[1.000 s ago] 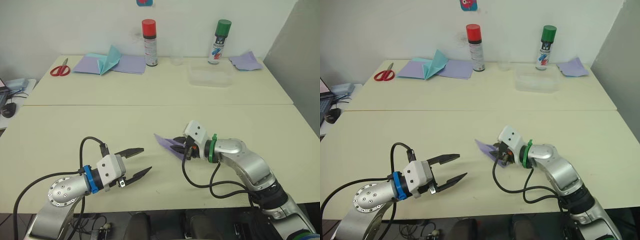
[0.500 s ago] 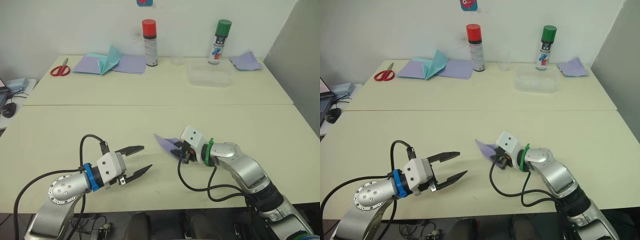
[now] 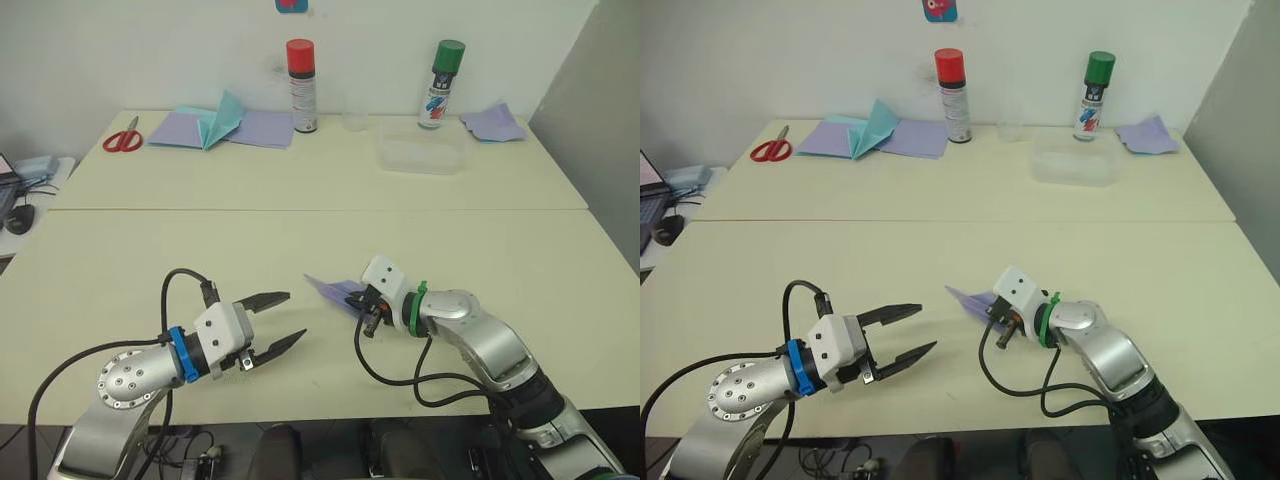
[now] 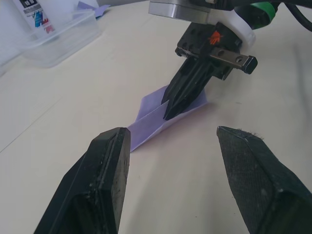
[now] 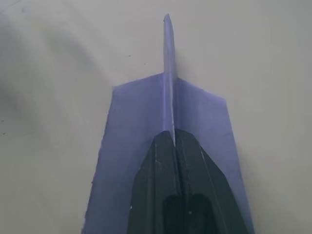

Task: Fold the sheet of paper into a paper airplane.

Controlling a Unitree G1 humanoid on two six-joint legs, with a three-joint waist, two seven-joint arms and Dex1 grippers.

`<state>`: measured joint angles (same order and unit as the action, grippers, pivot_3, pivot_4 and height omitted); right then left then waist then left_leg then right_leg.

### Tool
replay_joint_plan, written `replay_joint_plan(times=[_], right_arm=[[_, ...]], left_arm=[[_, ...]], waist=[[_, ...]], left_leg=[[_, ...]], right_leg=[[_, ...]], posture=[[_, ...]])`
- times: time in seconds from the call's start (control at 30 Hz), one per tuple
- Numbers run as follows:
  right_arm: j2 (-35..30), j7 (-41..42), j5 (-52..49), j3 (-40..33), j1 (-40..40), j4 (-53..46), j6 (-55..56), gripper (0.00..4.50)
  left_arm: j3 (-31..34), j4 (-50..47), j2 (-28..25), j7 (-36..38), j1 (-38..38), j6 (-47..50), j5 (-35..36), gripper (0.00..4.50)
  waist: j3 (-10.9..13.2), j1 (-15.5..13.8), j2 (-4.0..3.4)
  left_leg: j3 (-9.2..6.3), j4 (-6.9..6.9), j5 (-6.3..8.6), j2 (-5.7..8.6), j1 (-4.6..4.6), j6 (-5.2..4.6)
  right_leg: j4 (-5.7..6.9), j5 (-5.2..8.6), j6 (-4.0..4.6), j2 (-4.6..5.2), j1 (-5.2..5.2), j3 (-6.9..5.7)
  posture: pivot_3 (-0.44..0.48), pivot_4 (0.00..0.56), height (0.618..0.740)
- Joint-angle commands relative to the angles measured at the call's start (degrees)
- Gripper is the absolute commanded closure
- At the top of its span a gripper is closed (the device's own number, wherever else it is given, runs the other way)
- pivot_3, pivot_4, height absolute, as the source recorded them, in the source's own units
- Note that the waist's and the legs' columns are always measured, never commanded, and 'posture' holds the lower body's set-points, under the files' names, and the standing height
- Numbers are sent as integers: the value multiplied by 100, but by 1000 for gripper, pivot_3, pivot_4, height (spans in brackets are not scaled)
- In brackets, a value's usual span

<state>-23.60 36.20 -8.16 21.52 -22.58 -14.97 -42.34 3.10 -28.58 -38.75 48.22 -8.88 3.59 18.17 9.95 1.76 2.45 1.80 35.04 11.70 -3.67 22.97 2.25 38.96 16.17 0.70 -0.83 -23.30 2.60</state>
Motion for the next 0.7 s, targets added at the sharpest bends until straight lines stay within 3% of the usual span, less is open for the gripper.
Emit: replay_joint_plan(times=[0.03, 0.2, 0.37, 0.53, 0.7], right_arm=[[-205, 108, -244, -634, 153, -428, 251, 4474], [-389, -226, -609, -1917, 293, -647, -187, 4474], [-415, -1176, -461, -3073, 233, -115, -845, 4474], [-705, -1347, -347, -3195, 63, 809, -1075, 4474], [-692, -1403, -365, -3145, -159, 1379, -1037, 4474]], left_arm=[[-5, -408, -77, -16, 372, 581, 472, 1339], [-248, -656, -293, 121, 1574, 1805, 1180, 1339], [-939, -232, -215, 229, 2628, 2271, 921, 1339], [-1430, 411, 229, 233, 3400, 2212, 565, 1339], [-1554, 853, 446, 314, 3441, 1899, 257, 1339]], waist=[[0, -16, 1], [0, -7, 1], [1, 7, 1], [1, 26, 0], [1, 98, -2]], left_leg=[[-1, 1, 0, 1, 0, 0], [2, 13, 0, 10, 5, 0], [11, 14, -1, 20, 0, 1], [8, 14, -1, 27, 1, 0], [9, 12, 0, 21, 1, 0]], right_leg=[[0, 0, 0, 0, 1, -2], [-2, -9, -16, -5, 4, -7], [-2, -12, -22, -8, 6, -2], [-1, -12, -21, -16, 5, 1], [-1, -12, -21, -24, 2, 12]], posture=[[0, 150, 740], [0, 150, 740], [0, 150, 740], [0, 150, 740], [0, 150, 740]])
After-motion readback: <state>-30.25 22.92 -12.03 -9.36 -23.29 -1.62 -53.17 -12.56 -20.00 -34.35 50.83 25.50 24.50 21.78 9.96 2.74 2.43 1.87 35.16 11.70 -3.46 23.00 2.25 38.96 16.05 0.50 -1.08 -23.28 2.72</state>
